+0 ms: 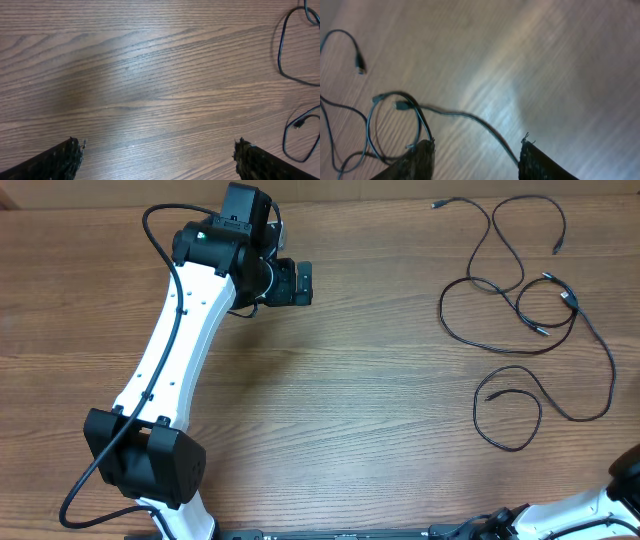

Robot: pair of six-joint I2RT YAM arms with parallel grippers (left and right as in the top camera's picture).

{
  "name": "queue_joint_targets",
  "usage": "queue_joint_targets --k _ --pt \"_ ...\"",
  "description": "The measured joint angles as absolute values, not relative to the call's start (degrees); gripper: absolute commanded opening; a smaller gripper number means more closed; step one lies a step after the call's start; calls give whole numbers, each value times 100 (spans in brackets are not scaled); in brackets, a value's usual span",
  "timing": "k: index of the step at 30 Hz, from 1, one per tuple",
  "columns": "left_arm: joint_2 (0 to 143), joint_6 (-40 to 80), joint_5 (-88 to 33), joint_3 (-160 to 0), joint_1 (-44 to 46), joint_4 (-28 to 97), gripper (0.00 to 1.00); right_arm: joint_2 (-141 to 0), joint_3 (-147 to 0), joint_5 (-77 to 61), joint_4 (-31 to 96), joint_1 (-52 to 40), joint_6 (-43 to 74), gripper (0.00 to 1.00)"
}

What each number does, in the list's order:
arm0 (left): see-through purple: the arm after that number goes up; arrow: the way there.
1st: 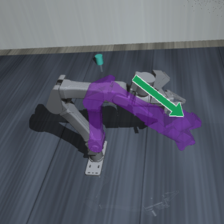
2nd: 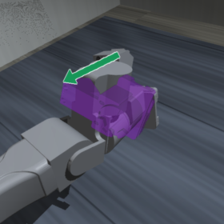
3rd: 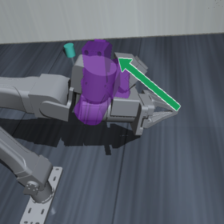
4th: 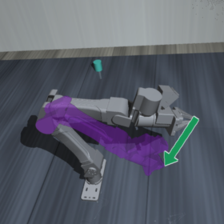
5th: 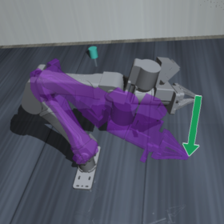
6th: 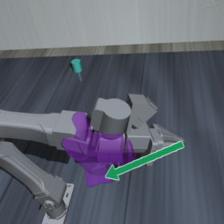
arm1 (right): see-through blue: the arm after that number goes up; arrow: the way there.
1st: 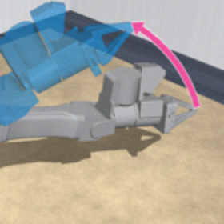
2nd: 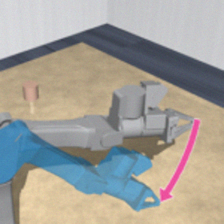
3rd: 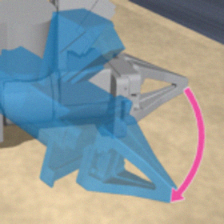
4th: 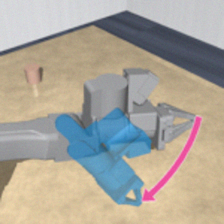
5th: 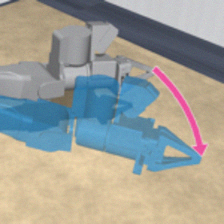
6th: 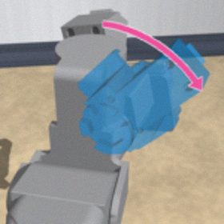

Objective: Untangle cables

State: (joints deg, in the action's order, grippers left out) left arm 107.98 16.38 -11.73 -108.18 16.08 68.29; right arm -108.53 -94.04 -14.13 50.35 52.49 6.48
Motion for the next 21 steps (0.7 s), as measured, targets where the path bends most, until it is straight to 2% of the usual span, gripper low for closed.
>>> queue_joint_targets --k 4,10,13,16,21 --pt "10798 1638 -1170 -10818 1608 6764 100 -10962 -9360 -1396 4661 4934 242 66" --pt "10798 1638 -1173 -10818 1608 6731 99 -11631 -9319 -1321 4462 4364 -1026 78" --pt "10798 1638 -1170 -10818 1608 6726 100 -11972 -9288 -1208 4440 4213 -1518 76" --pt "10798 1638 -1170 -10818 1608 6724 100 -12226 -9262 -1094 4377 4193 -1793 69" --pt "10798 1638 -1170 -10818 1608 6676 100 -12422 -9255 -954 4353 4237 -2064 70"
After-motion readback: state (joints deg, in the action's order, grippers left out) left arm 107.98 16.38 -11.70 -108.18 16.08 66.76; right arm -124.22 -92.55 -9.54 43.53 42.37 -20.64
